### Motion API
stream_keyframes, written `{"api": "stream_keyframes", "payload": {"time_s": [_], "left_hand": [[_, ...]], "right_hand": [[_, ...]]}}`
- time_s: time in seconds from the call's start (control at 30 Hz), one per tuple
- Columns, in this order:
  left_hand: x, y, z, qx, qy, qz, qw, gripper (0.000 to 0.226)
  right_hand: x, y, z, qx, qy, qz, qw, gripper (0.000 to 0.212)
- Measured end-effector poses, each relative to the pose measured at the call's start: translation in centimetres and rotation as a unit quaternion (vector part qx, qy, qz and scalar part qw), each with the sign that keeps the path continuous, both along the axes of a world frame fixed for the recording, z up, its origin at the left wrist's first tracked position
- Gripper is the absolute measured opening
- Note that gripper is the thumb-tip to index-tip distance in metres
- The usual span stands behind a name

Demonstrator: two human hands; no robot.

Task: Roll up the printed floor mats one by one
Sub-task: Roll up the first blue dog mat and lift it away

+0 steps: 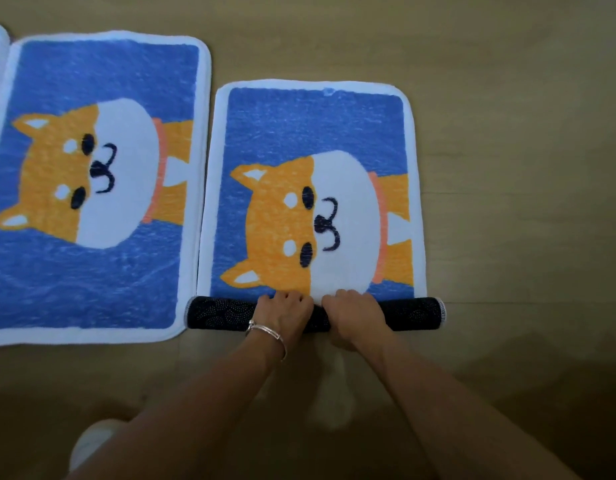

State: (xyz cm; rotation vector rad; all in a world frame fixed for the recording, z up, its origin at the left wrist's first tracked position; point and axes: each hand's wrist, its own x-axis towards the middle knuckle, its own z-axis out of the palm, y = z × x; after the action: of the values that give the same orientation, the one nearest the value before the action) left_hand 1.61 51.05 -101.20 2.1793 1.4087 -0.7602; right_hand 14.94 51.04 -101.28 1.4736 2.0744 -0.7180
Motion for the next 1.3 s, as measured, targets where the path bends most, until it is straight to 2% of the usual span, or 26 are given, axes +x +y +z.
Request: {"api": "stream_keyframes", "payload": {"time_s": [0.1,0.2,0.33,0.47,0.6,0.77,0.9,0.97,1.03,1.07,1.17,1.23,1.3], "left_hand": [[0.5,1.2,-0.2,-0.046,0.004,0.020,0.999,0.024],[1.0,0.8,0.1,-0.042,0.018,0.042,0.998,0.025],[1.4,-1.0,0.2,-0.023,0.018,0.033,0.999,0.032],[1.3,0.0,0.0,-0.041,0.017,0.015,0.999,0.024],[1.3,1.0,0.5,-0.071,0.024,0.012,0.997,0.025],[1.2,1.6,0.7,-0.100,0.009,0.037,0.994,0.031],[-0.3,0.0,0.2,-0.019,-0.062,-0.008,0.998,0.034],[-1.2,-0.4,-0.2,0.025,-0.050,-0.046,0.997,0.035],[-1.1,-0.1,-0.2,0.016,-0.030,-0.030,0.999,0.028],[-0.8,0.3,-0.2,0.004,-0.027,-0.020,0.999,0.025],[0.1,1.7,-0.4,-0.031,-0.028,-0.024,0.999,0.022],[-0.5,1.7,-0.3,-0.020,-0.044,-0.030,0.998,0.026],[-1.6,0.7,-0.6,0.038,-0.047,-0.044,0.997,0.032]], "right_hand": [[-0.3,-1.7,0.3,0.095,0.005,-0.001,0.995,0.038],[-0.1,-2.1,-0.5,0.145,0.015,0.008,0.989,0.050],[0.5,-1.9,-0.9,0.098,0.042,0.057,0.993,0.030],[0.6,-1.6,-1.0,0.063,0.065,0.051,0.995,0.032],[0.4,-0.6,-0.6,0.030,0.067,0.022,0.997,0.028],[0.0,-2.0,-0.5,0.124,0.019,-0.010,0.992,0.029],[0.1,-1.1,-0.3,0.035,0.031,-0.034,0.998,0.023],[0.1,-0.2,-0.3,0.009,0.030,-0.043,0.999,0.023],[0.0,-0.5,-0.4,0.021,0.036,-0.046,0.998,0.023],[-0.1,-1.1,-0.4,0.061,0.037,-0.040,0.997,0.026],[-0.3,-2.6,-0.5,0.124,0.034,-0.032,0.991,0.050],[-0.3,-2.3,-0.5,0.113,0.031,-0.045,0.992,0.046],[-0.1,-0.9,-0.2,0.070,0.038,-0.053,0.995,0.031]]}}
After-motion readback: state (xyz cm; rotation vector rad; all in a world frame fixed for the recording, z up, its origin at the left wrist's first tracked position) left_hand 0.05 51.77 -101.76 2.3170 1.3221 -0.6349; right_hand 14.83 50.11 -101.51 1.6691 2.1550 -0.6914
